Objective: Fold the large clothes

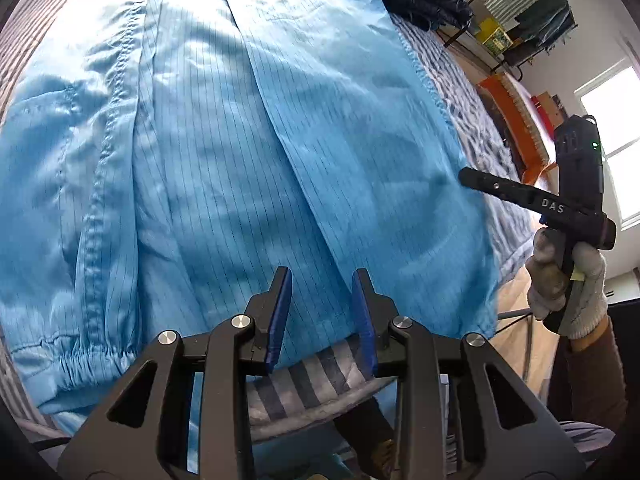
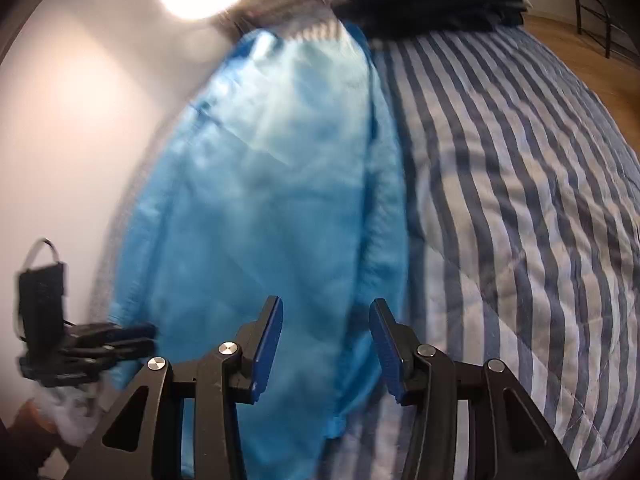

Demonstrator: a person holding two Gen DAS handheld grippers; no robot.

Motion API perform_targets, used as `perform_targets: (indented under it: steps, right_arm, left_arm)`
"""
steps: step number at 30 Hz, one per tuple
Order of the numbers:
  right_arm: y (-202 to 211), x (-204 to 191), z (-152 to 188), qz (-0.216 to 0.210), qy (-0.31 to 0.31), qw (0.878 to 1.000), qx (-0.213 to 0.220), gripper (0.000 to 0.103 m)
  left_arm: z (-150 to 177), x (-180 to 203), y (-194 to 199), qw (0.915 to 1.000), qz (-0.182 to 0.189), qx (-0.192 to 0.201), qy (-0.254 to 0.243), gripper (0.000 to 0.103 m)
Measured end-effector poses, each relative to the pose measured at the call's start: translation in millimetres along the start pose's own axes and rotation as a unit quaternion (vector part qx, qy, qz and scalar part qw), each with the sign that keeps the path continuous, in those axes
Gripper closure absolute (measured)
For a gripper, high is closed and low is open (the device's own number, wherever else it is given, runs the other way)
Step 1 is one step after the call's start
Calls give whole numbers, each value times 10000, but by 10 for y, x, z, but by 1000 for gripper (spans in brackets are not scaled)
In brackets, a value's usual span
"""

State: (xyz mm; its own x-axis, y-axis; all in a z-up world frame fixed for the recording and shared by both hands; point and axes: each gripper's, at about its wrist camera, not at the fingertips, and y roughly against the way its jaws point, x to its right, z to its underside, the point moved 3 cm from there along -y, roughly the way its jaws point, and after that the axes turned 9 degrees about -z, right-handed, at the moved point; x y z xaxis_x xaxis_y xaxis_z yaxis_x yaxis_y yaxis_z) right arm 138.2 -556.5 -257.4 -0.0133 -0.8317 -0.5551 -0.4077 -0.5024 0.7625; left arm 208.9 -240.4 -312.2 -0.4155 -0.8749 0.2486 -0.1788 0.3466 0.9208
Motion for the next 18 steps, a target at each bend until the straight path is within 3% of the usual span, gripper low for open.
perform_targets:
  steps: [3, 5, 7, 11, 13, 15, 18]
  right_arm:
    - [-51, 90, 39, -382, -332, 9987, 109, 76]
    - [-4, 160, 24, -698, -608, 9953, 271, 98]
    - [91, 189, 18, -634, -657, 9950, 394, 103]
    - [245, 144, 3, -274, -200, 9986, 399, 103]
    - [242, 97, -18, -185, 34, 9997, 177, 95]
    - [275, 82, -88, -318, 93, 9991, 273, 77]
    - [282, 121, -285, -769, -27, 9960, 461, 72]
  left_arm:
    - [-9, 65, -118, 9998, -114, -104, -98, 73]
    - [-16, 93, -150, 9997, -157, -108, -125, 73]
    - [-31, 136, -157, 9998, -124, -106, -125, 73]
    - [-29, 233, -169, 9996, -118, -109, -241, 73]
    - [-18, 249, -158, 9995, -145, -92, -282, 73]
    - [-14, 271, -150, 9995, -93, -94, -272, 73]
    - [1, 289, -90, 9996, -60, -37, -287, 73]
